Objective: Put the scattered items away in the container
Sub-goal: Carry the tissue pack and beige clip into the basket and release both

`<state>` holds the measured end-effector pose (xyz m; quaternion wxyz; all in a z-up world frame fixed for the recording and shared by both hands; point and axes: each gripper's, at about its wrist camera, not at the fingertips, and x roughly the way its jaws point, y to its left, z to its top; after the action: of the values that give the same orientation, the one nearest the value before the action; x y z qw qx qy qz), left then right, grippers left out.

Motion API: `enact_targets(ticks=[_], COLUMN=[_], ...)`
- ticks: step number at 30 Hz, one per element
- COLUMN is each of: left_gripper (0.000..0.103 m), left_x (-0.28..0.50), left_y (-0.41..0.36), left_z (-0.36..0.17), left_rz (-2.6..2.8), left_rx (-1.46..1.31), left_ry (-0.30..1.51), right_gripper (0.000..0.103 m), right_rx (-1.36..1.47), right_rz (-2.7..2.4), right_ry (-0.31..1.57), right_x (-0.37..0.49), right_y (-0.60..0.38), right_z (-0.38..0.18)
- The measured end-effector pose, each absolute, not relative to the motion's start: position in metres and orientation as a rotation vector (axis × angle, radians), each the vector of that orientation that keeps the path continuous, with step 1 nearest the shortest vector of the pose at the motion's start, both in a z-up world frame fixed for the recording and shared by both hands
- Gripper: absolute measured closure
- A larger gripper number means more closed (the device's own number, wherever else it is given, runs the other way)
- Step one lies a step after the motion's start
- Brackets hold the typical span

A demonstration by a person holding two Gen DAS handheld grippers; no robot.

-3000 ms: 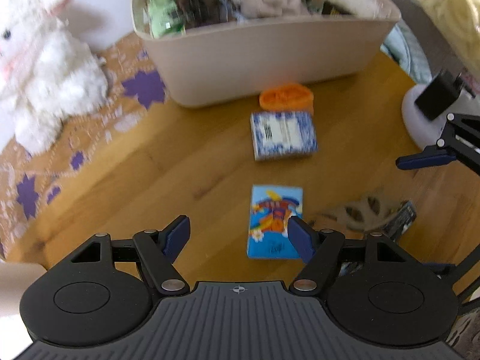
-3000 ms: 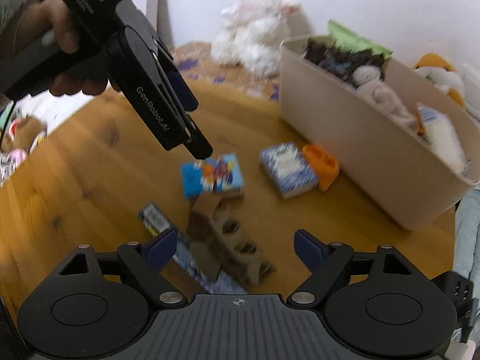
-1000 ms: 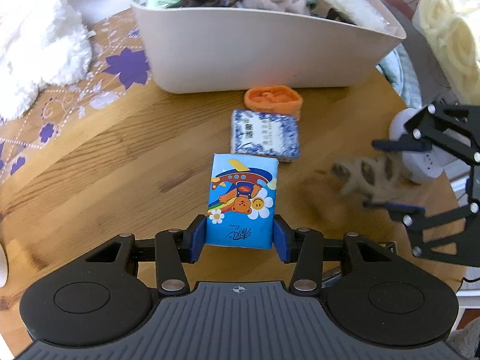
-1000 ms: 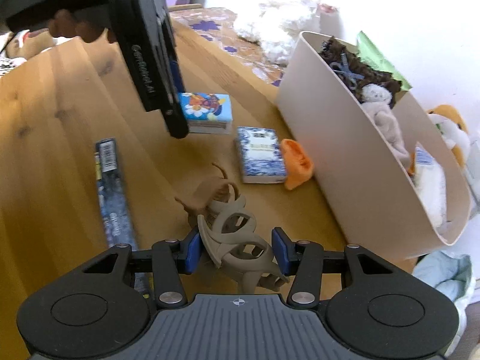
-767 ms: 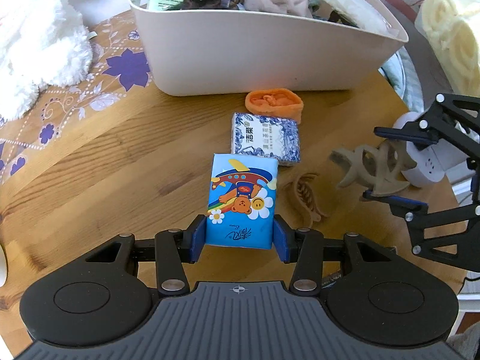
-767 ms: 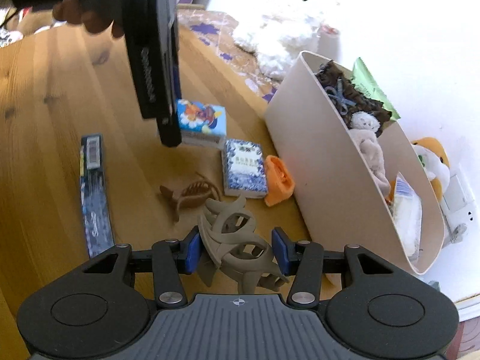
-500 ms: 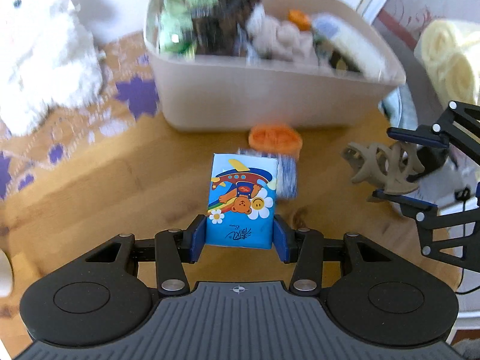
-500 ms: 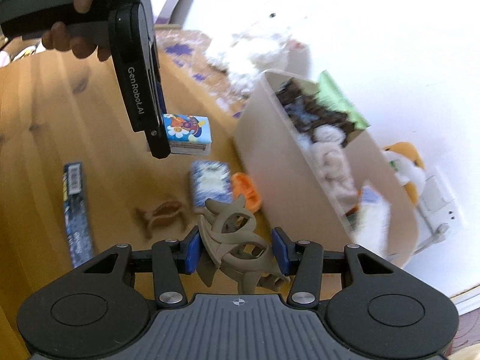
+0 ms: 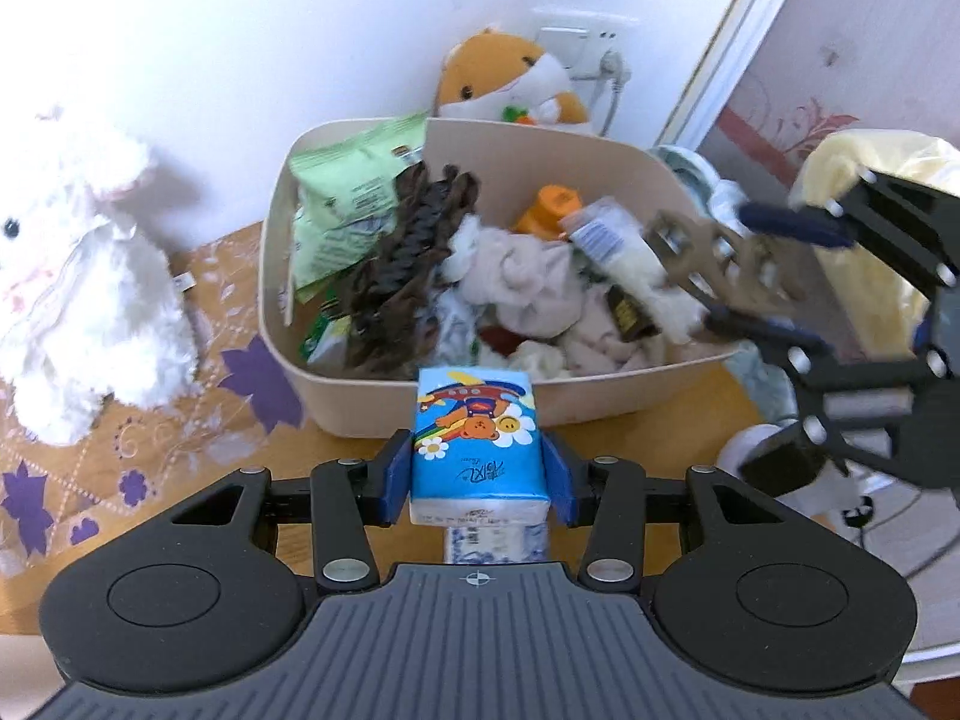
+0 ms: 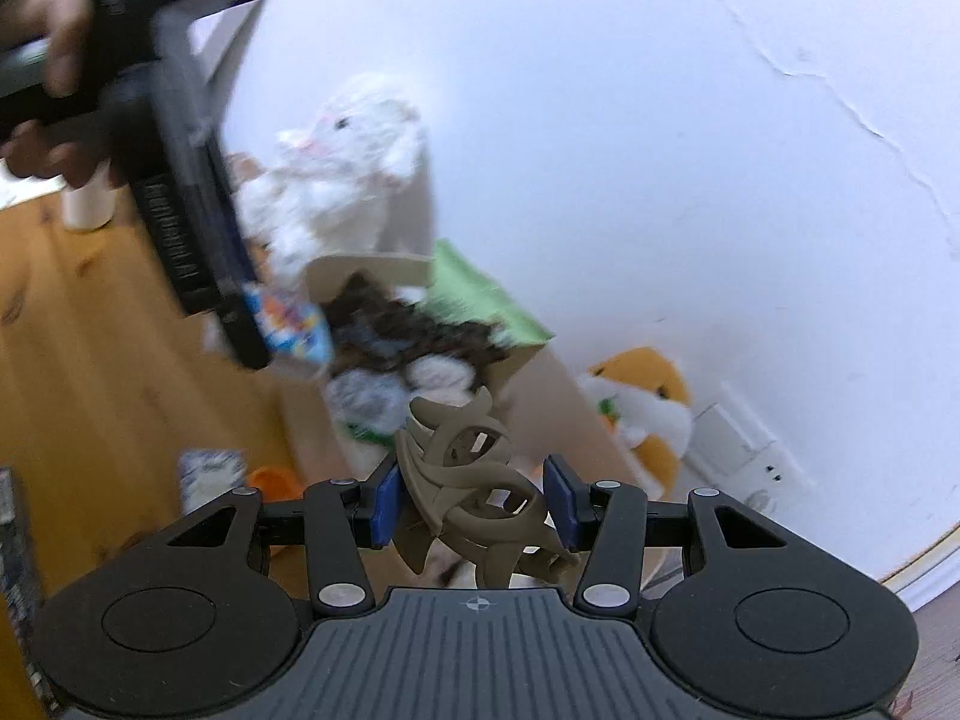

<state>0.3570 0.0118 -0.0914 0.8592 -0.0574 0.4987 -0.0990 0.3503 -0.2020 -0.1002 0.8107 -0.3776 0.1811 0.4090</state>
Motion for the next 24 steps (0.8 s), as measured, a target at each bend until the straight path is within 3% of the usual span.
enact_targets(ticks=[14, 24], left_gripper=[0.057, 0.057], left_x=[0.362, 0.424], left_y=[0.015, -0.002], left_z=[-0.057, -0.055], left_rz=[-0.239, -0.127], left_rx=[-0.105, -0.095], left_ry=[0.969, 0.893], right_gripper=[0.057, 0.057], right_rx=[-0.732, -0.582], right_rz=[0.814, 0.752], right_ry=[0.392, 0.493], right_x=[0.387, 0.420], right_y=[-0.202, -0.203], right_z=[-0.092, -0.099])
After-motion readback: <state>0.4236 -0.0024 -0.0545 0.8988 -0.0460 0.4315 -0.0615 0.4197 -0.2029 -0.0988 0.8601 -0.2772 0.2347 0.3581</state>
